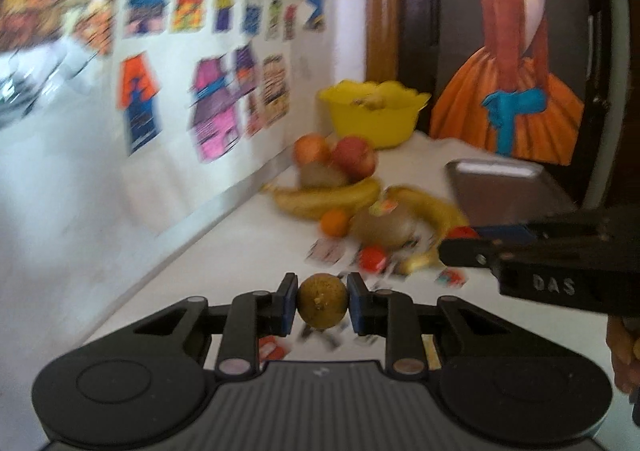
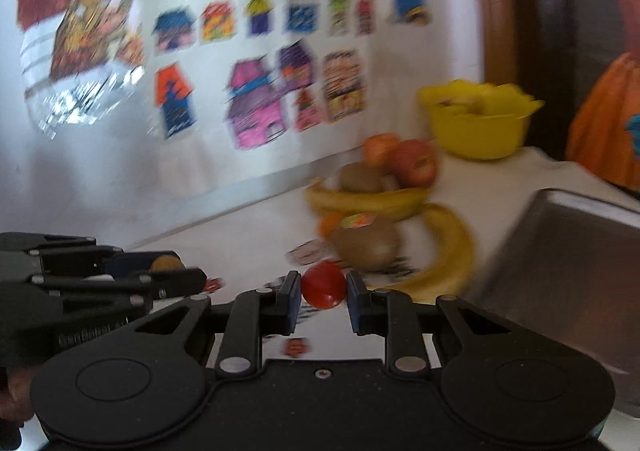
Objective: Organize fruits
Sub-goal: 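Carry both fruits over the metal tray and open both tools to release them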
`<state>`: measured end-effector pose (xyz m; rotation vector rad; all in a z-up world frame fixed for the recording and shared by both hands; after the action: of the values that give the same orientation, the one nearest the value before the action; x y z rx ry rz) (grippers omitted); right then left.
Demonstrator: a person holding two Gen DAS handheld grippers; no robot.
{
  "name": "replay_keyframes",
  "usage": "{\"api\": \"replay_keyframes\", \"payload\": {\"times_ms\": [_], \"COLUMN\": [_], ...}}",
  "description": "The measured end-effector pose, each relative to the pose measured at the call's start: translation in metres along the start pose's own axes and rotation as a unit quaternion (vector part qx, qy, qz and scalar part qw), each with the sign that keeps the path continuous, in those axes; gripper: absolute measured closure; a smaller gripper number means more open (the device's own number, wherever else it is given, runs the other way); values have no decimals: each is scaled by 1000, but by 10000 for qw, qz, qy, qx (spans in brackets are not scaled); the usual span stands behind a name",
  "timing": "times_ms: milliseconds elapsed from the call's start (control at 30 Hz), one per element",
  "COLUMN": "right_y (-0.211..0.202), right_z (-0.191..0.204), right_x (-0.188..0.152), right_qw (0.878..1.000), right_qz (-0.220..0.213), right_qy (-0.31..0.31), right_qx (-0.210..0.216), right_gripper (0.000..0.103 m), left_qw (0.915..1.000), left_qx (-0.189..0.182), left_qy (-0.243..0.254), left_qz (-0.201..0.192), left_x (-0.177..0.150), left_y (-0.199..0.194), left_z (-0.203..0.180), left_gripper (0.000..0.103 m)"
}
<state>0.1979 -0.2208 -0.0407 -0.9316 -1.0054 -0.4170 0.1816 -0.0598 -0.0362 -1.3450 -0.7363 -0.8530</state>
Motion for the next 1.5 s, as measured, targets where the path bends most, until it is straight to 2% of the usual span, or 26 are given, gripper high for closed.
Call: {"api": "replay_keyframes", "payload": {"times_ms": [267,567,900,1333,1433,1500], "right_y": [-68,-98,-85,-71,-74,-78], "right_z": [-52,-112,-149,-152,-150,-149], "right_x": [2,-19,-50,-52,-51,-49], "right_qw": [9926,9796,9776,9795,9785,9774], "right_qz": [-620,-781,-469,-346,-394,-440], "right_qy": [2,297,599,544,567,582], "right_qx": [-1040,-1826,-1960,-1908,-1943,-1985], "right_gripper": [77,77,77,74,67,60], "left_qw": [9981,9936,9911,9908,9914,9920], "left_qx": [-546,-1099,-1313,-1194,-1163,-1152], "left_qy": [-79,-101,220,507,468,381], "left_qz": [-270,-261,67,383,376,342], "left_x": [38,52,37,28,30,32], "left_y": [13,46,87,104,103,100], "left_z": [-62,-133,-181,-196,-194,-190], "left_gripper": [74,74,74,74,62,43]}}
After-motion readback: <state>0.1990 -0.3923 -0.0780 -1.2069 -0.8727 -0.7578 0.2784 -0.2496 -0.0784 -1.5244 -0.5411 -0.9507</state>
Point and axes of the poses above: each gripper's, at about its wrist camera, not at the fingertips, and y roughly the way its jaws point, z to its left, x to its top, the point moved 4 cm from there along y, roughly the way its jaws point, and after that the axes turned 11 degrees about x, right-handed, at the moved point
